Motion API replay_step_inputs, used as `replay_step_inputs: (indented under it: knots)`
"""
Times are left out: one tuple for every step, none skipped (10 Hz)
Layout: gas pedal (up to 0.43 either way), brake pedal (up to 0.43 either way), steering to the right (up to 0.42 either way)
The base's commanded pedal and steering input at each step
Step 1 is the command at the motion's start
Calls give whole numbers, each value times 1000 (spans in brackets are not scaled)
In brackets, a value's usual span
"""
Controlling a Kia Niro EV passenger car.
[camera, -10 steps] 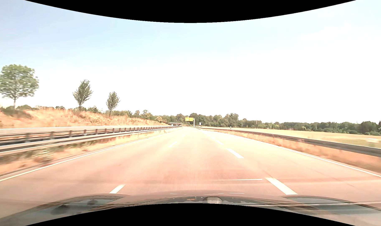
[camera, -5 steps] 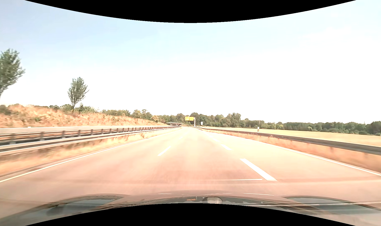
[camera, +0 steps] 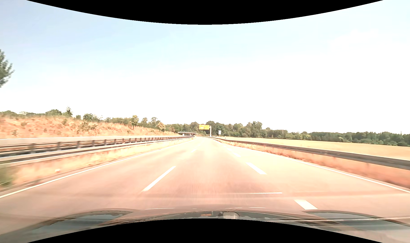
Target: Follow the waypoints while adhering to traffic rules and regulations
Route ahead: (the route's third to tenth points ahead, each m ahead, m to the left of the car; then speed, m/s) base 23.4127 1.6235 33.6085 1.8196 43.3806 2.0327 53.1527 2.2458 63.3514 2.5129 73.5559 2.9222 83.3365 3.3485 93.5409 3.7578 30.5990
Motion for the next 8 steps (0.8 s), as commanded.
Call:
replay_step_inputs:
  knots:
    - [0, 0, -2]
    - [0, 0, -1]
    - [0, 0, -1]
    - [0, 0, -2]
    - [0, 0, -2]
    - [0, 0, -2]
    - [0, 0, -2]
    - [0, 0, -2]
